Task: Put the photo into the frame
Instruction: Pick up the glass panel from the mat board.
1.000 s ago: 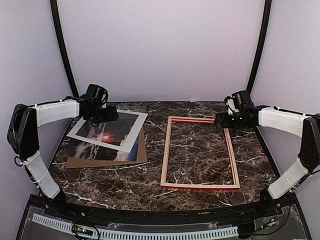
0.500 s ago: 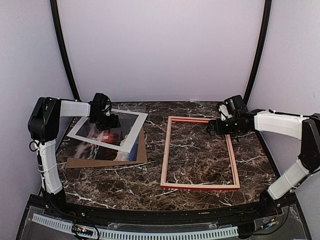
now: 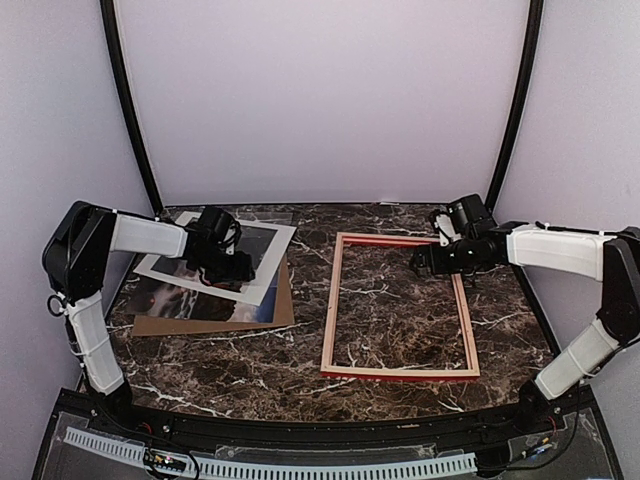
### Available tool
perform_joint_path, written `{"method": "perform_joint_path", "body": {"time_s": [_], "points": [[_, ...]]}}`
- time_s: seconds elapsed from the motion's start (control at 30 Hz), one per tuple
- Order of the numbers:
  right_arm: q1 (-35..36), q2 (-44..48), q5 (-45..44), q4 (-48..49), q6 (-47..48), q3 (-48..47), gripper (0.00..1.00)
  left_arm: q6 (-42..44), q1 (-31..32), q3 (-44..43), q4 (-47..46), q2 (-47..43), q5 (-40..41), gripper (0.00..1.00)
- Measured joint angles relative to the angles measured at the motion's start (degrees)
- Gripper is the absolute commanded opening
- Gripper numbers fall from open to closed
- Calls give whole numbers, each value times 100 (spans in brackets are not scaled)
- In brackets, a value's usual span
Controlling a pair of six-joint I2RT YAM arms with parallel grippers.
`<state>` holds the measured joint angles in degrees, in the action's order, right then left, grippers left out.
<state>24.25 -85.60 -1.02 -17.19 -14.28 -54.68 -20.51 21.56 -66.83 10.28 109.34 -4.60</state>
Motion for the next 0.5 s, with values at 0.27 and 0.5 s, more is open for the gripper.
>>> {"method": "perform_joint_path", "body": {"time_s": [0.27, 0.5], "points": [[245, 0, 81, 2, -120, 17, 99, -260, 518, 1196, -136, -925, 160, 60], [621, -372, 317, 31, -234, -299, 99, -372, 634, 1449, 289, -1523, 319, 69]]}}
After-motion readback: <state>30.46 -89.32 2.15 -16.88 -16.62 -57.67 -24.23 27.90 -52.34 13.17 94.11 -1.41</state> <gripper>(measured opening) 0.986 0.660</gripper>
